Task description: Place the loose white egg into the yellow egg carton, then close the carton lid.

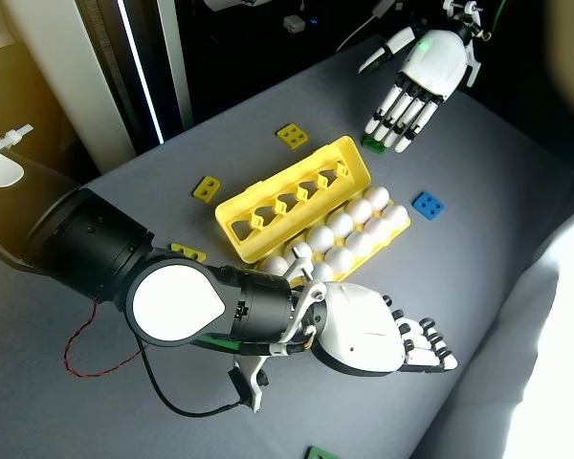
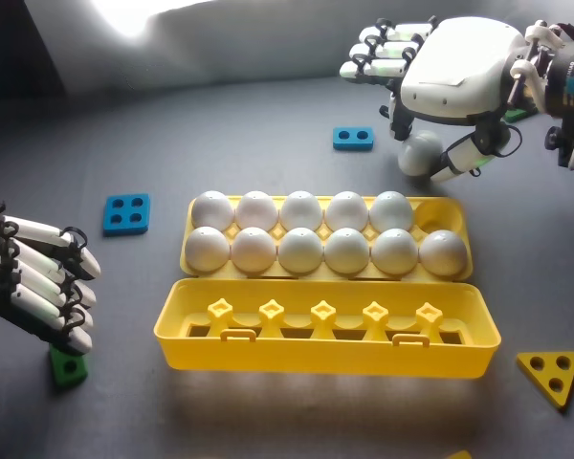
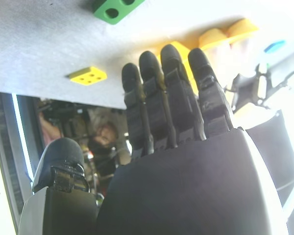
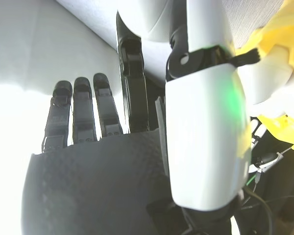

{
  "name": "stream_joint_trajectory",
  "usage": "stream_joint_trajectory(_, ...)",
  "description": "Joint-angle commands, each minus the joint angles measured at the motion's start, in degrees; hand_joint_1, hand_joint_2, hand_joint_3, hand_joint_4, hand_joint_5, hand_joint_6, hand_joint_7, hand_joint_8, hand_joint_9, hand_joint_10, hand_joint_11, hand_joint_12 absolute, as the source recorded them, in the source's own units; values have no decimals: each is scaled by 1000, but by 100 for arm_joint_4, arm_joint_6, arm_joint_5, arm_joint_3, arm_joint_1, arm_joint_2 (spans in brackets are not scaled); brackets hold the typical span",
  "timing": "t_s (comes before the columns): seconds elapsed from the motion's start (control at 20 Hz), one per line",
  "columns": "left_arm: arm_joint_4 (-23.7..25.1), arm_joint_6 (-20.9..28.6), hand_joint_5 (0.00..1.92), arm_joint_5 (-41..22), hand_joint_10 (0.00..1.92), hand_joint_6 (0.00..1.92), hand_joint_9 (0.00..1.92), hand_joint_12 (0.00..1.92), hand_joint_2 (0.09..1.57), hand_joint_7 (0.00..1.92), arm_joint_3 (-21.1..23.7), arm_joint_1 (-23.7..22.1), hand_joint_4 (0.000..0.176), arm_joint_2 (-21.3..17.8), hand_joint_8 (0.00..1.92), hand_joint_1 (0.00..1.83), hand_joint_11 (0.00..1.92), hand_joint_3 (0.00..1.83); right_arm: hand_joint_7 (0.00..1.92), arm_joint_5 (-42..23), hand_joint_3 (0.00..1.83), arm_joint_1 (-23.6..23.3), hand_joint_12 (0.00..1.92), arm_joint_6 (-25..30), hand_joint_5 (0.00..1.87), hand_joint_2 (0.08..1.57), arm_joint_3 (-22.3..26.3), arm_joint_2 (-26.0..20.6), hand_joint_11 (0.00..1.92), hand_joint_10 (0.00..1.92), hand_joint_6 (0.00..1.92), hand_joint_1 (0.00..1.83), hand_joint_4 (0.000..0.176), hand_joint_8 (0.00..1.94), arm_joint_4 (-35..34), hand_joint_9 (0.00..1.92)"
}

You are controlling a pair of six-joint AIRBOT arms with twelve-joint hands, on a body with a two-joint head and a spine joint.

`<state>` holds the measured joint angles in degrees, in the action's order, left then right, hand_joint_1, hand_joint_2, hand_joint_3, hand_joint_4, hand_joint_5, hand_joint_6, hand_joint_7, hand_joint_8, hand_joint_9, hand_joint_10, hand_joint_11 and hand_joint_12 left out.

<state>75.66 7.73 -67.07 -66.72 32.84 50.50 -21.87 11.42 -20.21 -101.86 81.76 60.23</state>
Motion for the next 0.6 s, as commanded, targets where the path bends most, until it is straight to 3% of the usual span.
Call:
stream_joint_trajectory(0.0,-378,32,536,-318,1,1,417,559,1195,513,-42,-31,0,-80,1,0,0,0,68,-127,0,64,0,-43,1074,875,-6,-79,0,0,7,1037,0,8,-50,0)
stream_joint_trajectory(0.55,-375,54,537,-318,1,1,408,556,1192,512,-39,-76,0,-64,1,0,0,0,69,-202,0,194,0,-438,1059,862,-59,-74,0,0,2,1015,0,4,-345,0)
